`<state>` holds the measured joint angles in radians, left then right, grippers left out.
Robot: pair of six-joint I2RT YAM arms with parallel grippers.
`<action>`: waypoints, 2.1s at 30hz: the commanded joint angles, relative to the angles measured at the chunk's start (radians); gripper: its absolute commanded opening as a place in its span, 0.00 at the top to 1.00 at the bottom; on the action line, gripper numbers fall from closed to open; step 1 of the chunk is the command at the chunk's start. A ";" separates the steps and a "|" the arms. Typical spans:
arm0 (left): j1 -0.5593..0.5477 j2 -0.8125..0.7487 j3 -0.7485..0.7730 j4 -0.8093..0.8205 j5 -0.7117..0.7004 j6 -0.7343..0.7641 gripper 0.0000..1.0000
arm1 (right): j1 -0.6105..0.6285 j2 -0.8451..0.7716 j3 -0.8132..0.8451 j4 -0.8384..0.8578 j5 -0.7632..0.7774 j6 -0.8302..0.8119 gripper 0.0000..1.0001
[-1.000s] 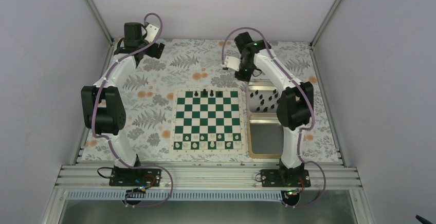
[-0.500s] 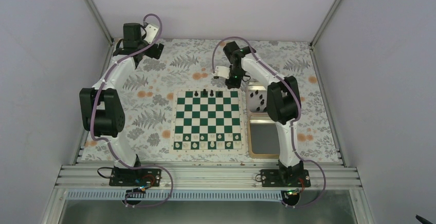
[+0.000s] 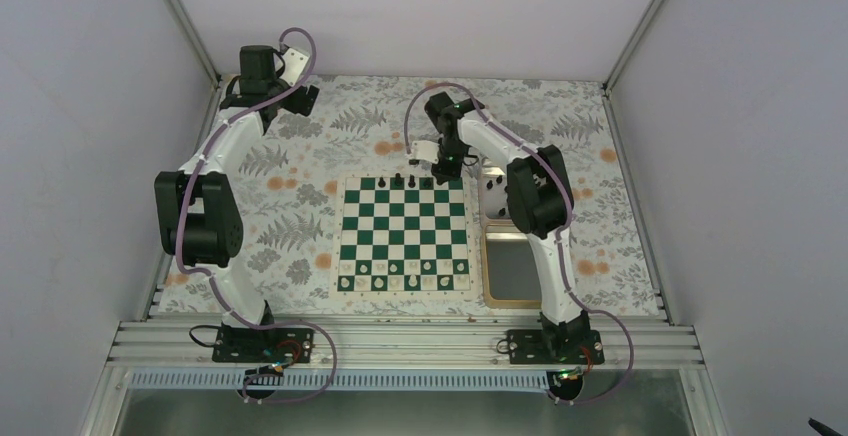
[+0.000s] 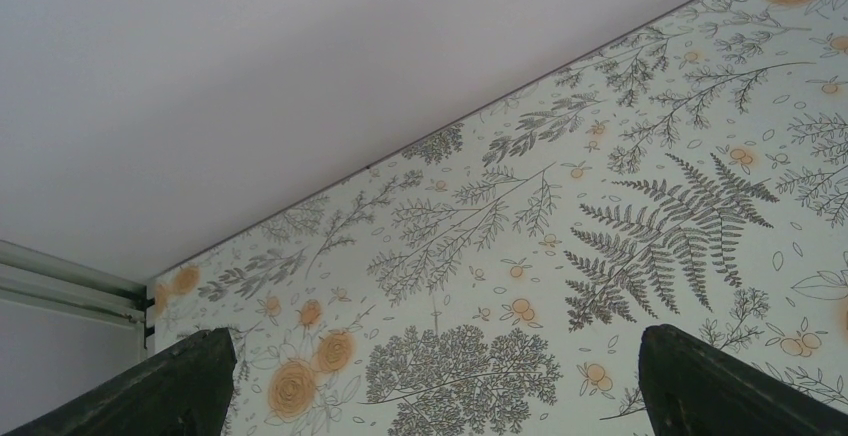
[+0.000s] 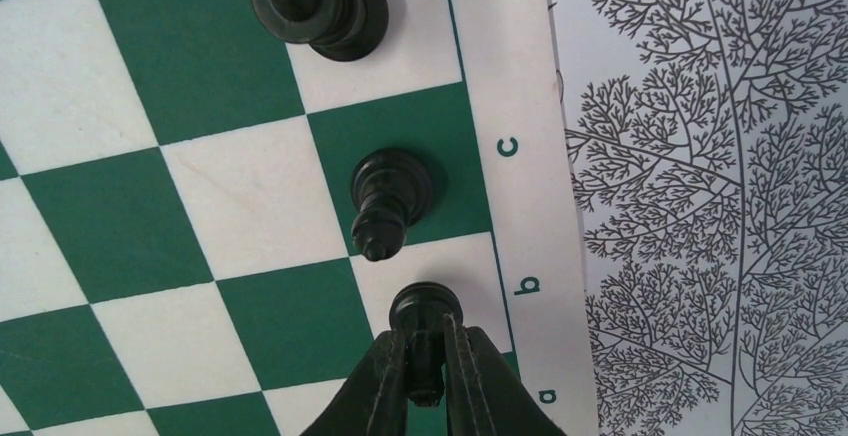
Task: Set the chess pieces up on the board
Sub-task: Place the chess piece on the chessboard, then pick up the chess piece from the storage box.
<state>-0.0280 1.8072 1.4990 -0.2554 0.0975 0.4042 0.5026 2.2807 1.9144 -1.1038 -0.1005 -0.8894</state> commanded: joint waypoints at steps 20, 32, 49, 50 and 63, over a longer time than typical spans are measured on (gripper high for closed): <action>0.006 -0.026 -0.018 0.027 0.012 0.012 0.00 | 0.008 0.024 0.016 0.003 0.014 -0.006 0.75; 0.005 -0.035 -0.013 0.035 0.008 0.019 0.00 | -0.125 -0.253 -0.096 -0.025 0.025 0.014 0.60; 0.003 -0.035 -0.006 0.032 0.012 0.012 0.00 | -0.373 -0.414 -0.449 0.092 0.030 0.052 0.60; 0.003 -0.037 -0.009 0.032 0.012 0.011 0.00 | -0.374 -0.411 -0.452 0.090 0.027 0.056 0.60; 0.000 -0.030 -0.006 0.035 0.004 0.013 0.00 | -0.375 -0.393 -0.511 0.125 0.005 0.073 0.57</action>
<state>-0.0284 1.8072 1.4860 -0.2409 0.0978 0.4114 0.1295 1.8713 1.4105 -1.0019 -0.0616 -0.8333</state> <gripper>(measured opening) 0.999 0.424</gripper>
